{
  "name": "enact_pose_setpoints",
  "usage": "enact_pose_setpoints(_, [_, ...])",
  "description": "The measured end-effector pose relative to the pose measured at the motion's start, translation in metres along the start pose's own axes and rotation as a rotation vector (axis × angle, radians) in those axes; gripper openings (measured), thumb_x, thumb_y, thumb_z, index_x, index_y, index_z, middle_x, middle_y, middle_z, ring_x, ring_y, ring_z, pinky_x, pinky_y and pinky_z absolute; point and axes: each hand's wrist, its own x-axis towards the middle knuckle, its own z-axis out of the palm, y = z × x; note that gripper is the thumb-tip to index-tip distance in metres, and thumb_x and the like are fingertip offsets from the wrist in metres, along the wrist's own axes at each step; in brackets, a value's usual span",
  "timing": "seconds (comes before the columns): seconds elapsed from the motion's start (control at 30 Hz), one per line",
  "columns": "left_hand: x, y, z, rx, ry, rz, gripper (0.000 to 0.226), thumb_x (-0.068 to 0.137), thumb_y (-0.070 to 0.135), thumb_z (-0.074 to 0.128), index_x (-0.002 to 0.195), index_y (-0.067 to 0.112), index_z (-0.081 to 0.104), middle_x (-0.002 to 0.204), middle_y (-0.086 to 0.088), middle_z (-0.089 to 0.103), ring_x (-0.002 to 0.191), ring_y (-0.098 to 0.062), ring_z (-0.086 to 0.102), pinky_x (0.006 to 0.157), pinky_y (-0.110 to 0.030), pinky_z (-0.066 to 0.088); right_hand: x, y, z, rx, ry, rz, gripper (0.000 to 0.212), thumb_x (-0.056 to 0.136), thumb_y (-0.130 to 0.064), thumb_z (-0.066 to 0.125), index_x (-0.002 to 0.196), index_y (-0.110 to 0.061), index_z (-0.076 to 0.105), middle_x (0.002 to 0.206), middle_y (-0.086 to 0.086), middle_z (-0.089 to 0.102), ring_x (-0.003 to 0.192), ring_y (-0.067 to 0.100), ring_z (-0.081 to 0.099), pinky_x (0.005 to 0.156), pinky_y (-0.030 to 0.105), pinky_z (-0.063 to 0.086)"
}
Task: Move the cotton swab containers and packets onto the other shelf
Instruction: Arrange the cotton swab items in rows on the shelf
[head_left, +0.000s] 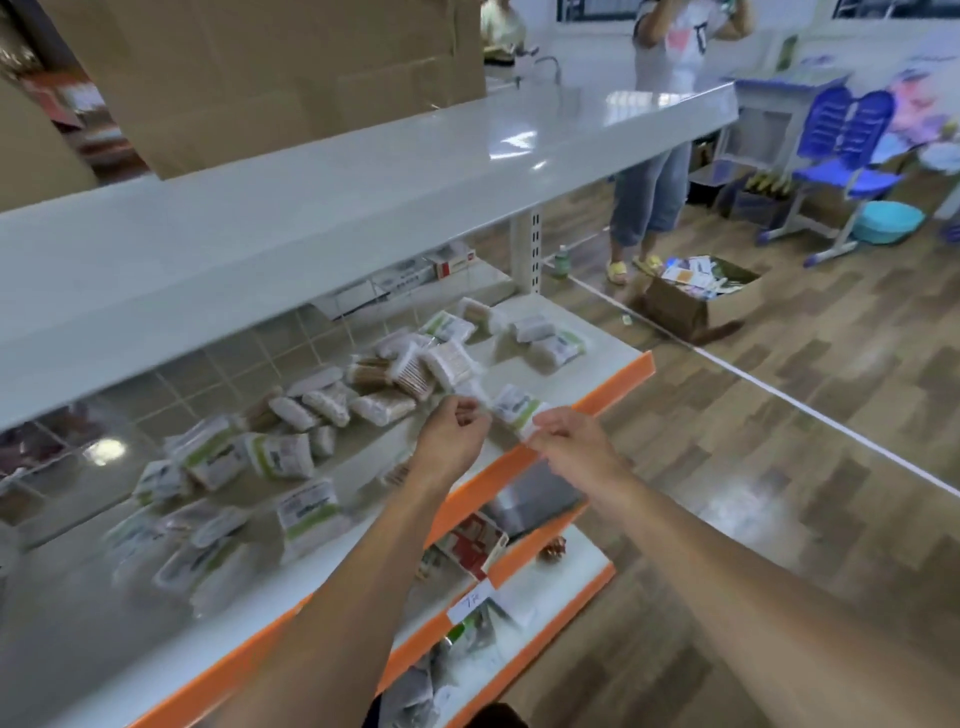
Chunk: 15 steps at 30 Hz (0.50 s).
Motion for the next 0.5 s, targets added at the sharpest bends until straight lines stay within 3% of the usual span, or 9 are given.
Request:
enact_pose_setpoints(0.07, [0.008,0.000,0.003,0.030,0.020,-0.013,0.020,0.091,0.035,0.063,0.108,0.027,0.056,0.097,0.013,0.061,0.094,-0.011,0.059,0.085,-0.029,0.049,0.013,-0.005,-0.007,-0.039,-0.021,-0.039,0.025,0.067,-0.030,0.068,0.091,-0.021,0.067,0.084,-0.006,0.069,0.074,0.014,0.066,0.067,0.028,0.049])
enact_pose_setpoints(0.2, [0.026,0.007,0.005,0.074,0.049,-0.037,0.023,0.089,0.030,0.059,0.112,0.027,0.054,0.094,0.014,0.058,0.082,-0.002,0.056,0.066,-0.020,0.044,0.047,-0.017,-0.013,-0.075,-0.049,-0.077,0.030,0.077,-0.028,0.067,0.106,-0.035,0.064,0.104,-0.004,0.070,0.090,0.015,0.068,0.078,0.031,0.055])
enact_pose_setpoints(0.33, [0.051,0.015,0.007,0.103,0.093,-0.045,0.031,0.088,0.029,0.057,0.119,0.025,0.055,0.102,0.008,0.061,0.093,-0.013,0.061,0.081,-0.028,0.051,0.085,-0.028,-0.012,-0.198,-0.046,-0.182,0.038,0.080,-0.029,0.068,0.118,-0.029,0.063,0.102,-0.010,0.067,0.089,0.007,0.063,0.065,0.020,0.043])
enact_pose_setpoints(0.5, [0.081,0.017,0.007,0.112,0.165,-0.036,0.031,0.089,0.025,0.060,0.119,0.019,0.057,0.101,0.001,0.064,0.097,-0.023,0.064,0.086,-0.035,0.053,0.136,-0.051,-0.001,-0.360,0.003,-0.360,0.041,0.084,-0.025,0.072,0.124,-0.015,0.064,0.123,0.009,0.065,0.115,0.028,0.060,0.093,0.033,0.047])
